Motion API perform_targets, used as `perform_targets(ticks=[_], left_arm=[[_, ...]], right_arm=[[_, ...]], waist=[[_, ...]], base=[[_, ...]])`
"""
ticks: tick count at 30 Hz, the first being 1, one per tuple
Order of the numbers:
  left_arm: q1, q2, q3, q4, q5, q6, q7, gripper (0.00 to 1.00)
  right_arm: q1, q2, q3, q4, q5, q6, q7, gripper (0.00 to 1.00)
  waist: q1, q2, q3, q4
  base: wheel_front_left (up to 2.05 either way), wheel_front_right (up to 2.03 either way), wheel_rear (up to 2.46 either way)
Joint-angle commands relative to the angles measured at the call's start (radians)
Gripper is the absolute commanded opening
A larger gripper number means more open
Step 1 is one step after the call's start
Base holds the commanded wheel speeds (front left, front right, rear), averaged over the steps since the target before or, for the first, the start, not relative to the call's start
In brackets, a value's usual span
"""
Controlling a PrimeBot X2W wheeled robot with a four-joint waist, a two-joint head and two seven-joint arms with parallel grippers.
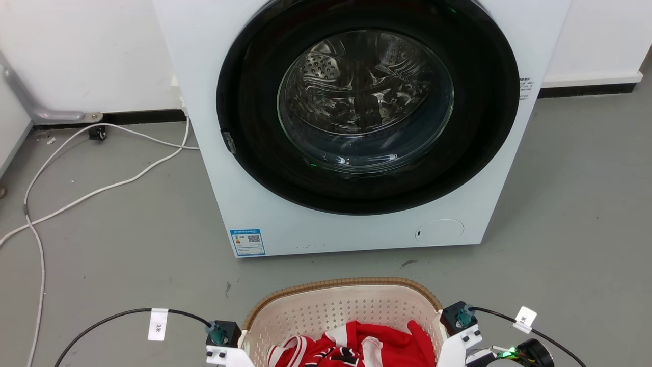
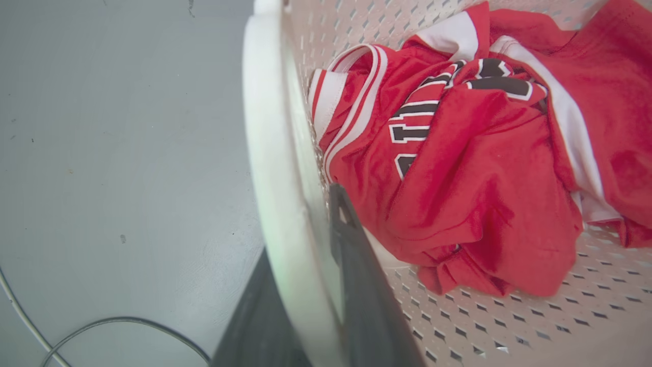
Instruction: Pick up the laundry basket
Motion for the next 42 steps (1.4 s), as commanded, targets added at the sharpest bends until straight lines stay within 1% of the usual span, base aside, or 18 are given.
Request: perform_targets(ticks=[1, 42], left_arm=[[-0.015, -0.001, -0.007, -0.004, -0.002, -0.010, -0.009, 0.00], [-0.020, 0.007, -0.077, 0.011, -0.071, -0.010, -0.024, 0.00]], right_arm=[[-0.004, 0.000, 0.007, -0.004, 0.000, 0.005, -0.005, 0.00], [0.001, -0.006, 0.023, -0.004, 0.027, 0.004, -0.012, 0.00]], waist=[[0.0000, 0.0000, 0.000, 0.000], [0.0000, 0.0000, -0.004, 0.004]], base=[[0.00, 0.00, 0.00], [0.00, 0.00, 0.00]])
